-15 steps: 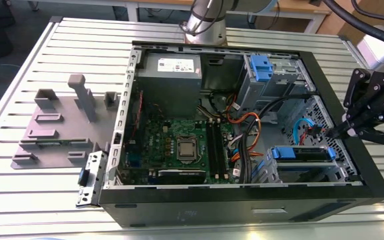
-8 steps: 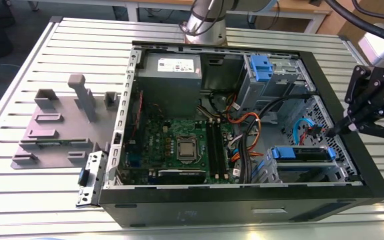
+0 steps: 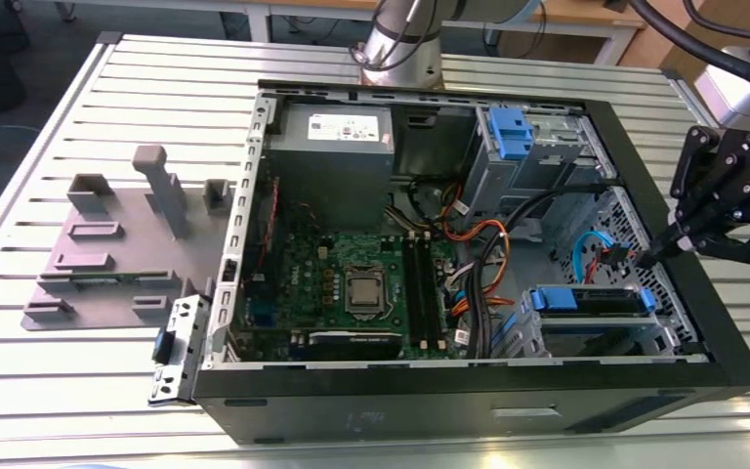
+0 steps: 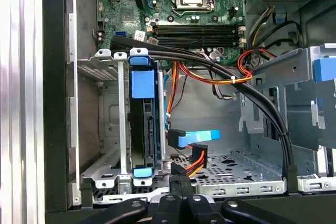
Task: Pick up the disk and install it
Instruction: 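Insert the first disk wire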
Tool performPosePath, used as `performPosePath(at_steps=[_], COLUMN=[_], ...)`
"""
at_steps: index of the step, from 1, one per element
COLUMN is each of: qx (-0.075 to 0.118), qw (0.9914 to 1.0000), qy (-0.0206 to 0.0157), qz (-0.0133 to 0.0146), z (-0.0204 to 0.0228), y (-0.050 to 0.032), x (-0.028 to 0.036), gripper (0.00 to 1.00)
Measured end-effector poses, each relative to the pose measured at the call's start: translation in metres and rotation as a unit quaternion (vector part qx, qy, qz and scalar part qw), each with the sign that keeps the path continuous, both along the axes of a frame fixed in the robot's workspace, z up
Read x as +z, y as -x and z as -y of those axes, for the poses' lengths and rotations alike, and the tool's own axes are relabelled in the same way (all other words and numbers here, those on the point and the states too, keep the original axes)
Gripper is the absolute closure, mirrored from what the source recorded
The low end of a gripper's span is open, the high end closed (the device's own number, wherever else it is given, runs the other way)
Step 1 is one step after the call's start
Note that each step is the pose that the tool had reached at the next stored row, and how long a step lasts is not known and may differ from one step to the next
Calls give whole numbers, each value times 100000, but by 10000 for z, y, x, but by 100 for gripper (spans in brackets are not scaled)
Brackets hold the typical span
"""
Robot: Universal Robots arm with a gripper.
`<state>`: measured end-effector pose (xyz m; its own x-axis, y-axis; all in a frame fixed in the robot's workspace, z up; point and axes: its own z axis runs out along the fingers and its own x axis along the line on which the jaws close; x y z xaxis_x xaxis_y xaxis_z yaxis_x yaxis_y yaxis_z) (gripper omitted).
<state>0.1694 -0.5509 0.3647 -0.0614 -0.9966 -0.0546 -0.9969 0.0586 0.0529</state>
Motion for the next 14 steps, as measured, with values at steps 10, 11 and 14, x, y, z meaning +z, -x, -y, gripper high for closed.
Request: performPosePath(at_steps=[10,11,14], qx=[4,1,5], qw=[100000,100000,100000], qy=[4,6,131], qz=[2,1,3], z=[-2,-2,-3], y=[0,0,-2], x=[0,1,-16], gripper=[71,64,64])
